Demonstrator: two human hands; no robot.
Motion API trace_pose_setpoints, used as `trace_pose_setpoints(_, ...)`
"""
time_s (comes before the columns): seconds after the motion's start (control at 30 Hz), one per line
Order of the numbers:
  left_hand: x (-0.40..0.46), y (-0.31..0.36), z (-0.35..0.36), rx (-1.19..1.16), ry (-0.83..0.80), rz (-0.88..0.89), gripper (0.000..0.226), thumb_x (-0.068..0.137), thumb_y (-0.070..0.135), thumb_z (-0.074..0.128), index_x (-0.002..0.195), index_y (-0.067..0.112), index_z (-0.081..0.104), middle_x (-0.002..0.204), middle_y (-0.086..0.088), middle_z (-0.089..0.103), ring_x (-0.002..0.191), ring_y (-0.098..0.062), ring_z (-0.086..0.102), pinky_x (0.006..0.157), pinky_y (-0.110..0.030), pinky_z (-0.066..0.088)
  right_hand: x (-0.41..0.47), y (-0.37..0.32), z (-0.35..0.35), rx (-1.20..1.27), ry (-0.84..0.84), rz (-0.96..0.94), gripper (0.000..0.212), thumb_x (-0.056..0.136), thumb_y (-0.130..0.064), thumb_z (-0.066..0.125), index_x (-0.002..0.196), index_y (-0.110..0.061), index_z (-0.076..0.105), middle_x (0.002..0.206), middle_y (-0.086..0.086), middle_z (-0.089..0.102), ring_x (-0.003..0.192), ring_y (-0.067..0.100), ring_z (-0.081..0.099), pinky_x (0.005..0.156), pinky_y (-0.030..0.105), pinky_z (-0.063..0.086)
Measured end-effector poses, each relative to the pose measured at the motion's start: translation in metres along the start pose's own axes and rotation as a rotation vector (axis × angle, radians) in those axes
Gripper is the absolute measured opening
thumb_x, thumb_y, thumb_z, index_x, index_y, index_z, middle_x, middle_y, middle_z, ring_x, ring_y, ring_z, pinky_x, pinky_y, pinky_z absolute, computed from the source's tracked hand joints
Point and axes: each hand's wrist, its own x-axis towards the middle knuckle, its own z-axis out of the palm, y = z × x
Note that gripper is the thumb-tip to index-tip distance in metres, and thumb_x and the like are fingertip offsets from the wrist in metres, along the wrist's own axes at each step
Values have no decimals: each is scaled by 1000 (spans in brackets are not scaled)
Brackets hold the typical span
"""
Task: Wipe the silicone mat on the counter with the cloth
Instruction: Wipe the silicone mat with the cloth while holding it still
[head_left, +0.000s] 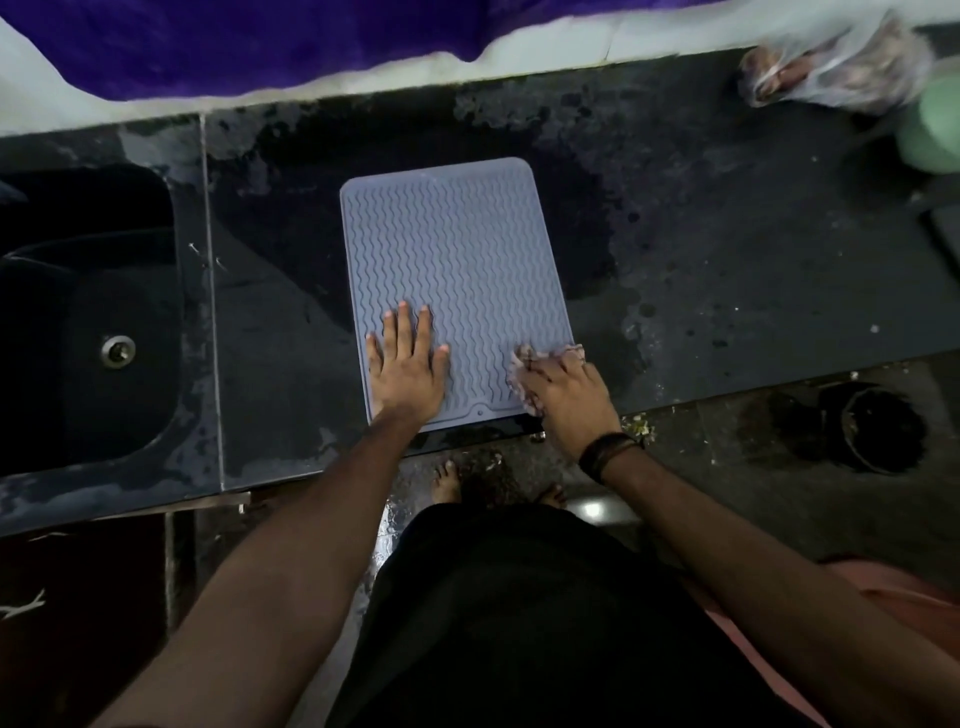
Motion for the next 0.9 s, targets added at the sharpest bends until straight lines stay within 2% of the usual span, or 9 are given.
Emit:
trace_pose_setpoints(0.1, -1, -1, 2, -6, 15, 7, 64, 108, 46, 22, 163, 21, 1, 169, -8, -8, 156, -27, -12, 124, -52, -7, 44, -20, -10, 48, 34, 8, 51, 82, -13, 54, 133, -20, 53, 131, 4, 55, 124, 30, 44, 106, 43, 33)
trace_pose_setpoints(0.23, -1, 0, 3, -4, 38, 4, 63, 108, 46, 23, 163, 20, 4, 170, -9, -3, 156, -28, -6, 124, -53, -4, 89, -51, -10, 16, -22, 19, 47, 88, -15, 54, 135, -17, 50, 136, 6, 51, 126, 30, 41, 108, 44, 30)
trace_pose_setpoints(0.3, -2, 1, 5, -10, 52, -1, 62, 108, 45, 23, 163, 20, 6, 170, -9, -1, 157, -28, -4, 124, -53, -3, 86, -58, -2, -18, -39, 37, 48, 89, -17, 53, 136, -17, 49, 137, 7, 50, 126, 32, 41, 106, 45, 32)
trace_pose_setpoints(0.4, -2, 2, 6, -25, 69, -2, 62, 109, 44, 23, 163, 20, 7, 170, -9, 0, 157, -28, -4, 124, -53, -3, 58, -54, 12, -25, -57, 27, 60, 82, -25, 64, 139, -21, 46, 140, 4, 48, 127, 32, 41, 105, 46, 34)
trace_pose_setpoints(0.53, -4, 4, 6, -48, 98, 1, 61, 109, 43, 25, 163, 19, 11, 170, -10, 4, 157, -29, -1, 124, -54, -3, 15, -50, 21, -51, -10, 19, 53, 84, -13, 47, 136, -24, 52, 138, 3, 52, 124, 34, 44, 99, 47, 40)
trace_pose_setpoints(0.63, -5, 4, 6, -44, 121, -2, 60, 109, 43, 27, 163, 19, 14, 169, -10, 7, 157, -29, 1, 124, -54, -2, 5, -51, 15, -51, -9, 11, 50, 85, -14, 41, 131, -24, 57, 134, 2, 56, 122, 33, 47, 102, 46, 37)
trace_pose_setpoints(0.77, -5, 1, 9, -22, 127, 9, 61, 109, 44, 26, 163, 19, 11, 170, -10, 5, 157, -29, 0, 124, -53, -1, 42, -55, -2, 12, 66, 86, 44, 88, -19, 52, 132, -19, 54, 134, 6, 56, 121, 33, 48, 107, 46, 33)
trace_pose_setpoints(0.9, -3, 1, 10, 6, 133, -5, 62, 108, 43, 26, 163, 19, 11, 170, -10, 5, 157, -29, 2, 124, -53, 1, 82, -67, -7, -36, 3, 19, 43, 93, -17, 38, 134, -16, 51, 139, 8, 50, 127, 33, 42, 109, 46, 26)
